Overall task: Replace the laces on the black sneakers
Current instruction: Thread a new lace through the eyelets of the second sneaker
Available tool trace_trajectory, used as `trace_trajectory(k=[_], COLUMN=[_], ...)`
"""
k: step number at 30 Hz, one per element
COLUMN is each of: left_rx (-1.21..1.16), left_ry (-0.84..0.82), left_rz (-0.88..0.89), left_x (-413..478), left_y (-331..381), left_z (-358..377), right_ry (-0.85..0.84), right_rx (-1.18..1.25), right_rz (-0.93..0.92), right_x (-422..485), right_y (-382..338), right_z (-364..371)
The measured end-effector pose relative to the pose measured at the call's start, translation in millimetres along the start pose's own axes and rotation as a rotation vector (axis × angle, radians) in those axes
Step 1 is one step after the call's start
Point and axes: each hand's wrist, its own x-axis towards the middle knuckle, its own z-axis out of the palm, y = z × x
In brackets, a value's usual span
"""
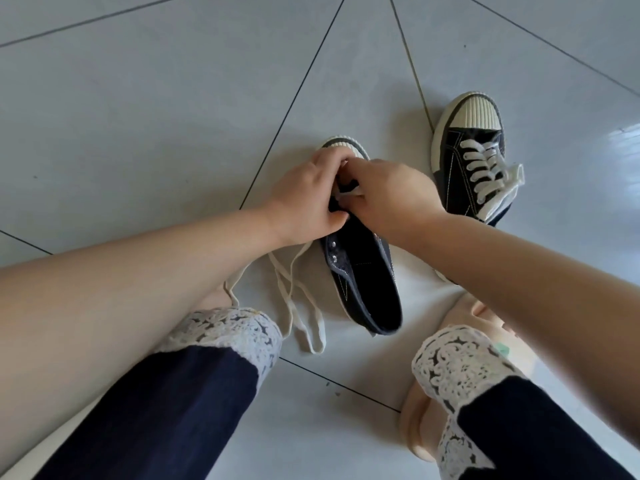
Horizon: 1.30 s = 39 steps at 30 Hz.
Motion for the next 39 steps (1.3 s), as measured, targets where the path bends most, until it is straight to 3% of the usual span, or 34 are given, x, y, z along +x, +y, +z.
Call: trace_trajectory(k=[4, 8, 11, 17, 22, 28, 35, 37, 39], left_rx=[0.014, 0.1, 0.094, 0.056, 0.04, -0.051, -0.144, -0.258, -0.355], left_ry=[-0.024, -0.055, -0.075, -0.078, -0.129, -0.097, -0.091, -0.119, -0.107], left_rz=[0.003, 0.048, 0.054, -0.036, -0.002, -0.047, -0.118, -0.116, -0.128], left_x=[0.3, -0.1, 2.6, -8.3, -3.8, -4.2, -4.7, -9.7, -15.9], left_y=[-0.8, 3.9, 9.9, -10.2, -7.7, -9.6, 0.7, 4.2, 3.7], left_z=[-2.8, -6.7, -5.1, -11.3, -10.0, -6.2, -10.3, -14.6, -20.5], right_ry=[-0.02, 0.057, 0.059, 0.214, 0.344, 0.057, -0.028, -0.233, -0.493], right_rx=[-0.135, 0.073, 0.079, 0.138, 0.172, 0.333, 0.556, 0.737, 0.772], right_rz=[-0.099, -0.061, -0.04, 0.272, 0.333, 0.138, -0.017, -0.143, -0.314], right_x=[0.9, -2.8, -6.3, -19.8, -31.1, -35.6, -30.6, -39.8, -49.3], right_y=[-0.7, 10.9, 19.0, 75.7, 84.0, 30.6, -13.7, -23.6, -30.6], right_z=[1.8, -8.5, -13.9, -53.5, -68.0, -27.9, -35.8, -47.1, -54.4])
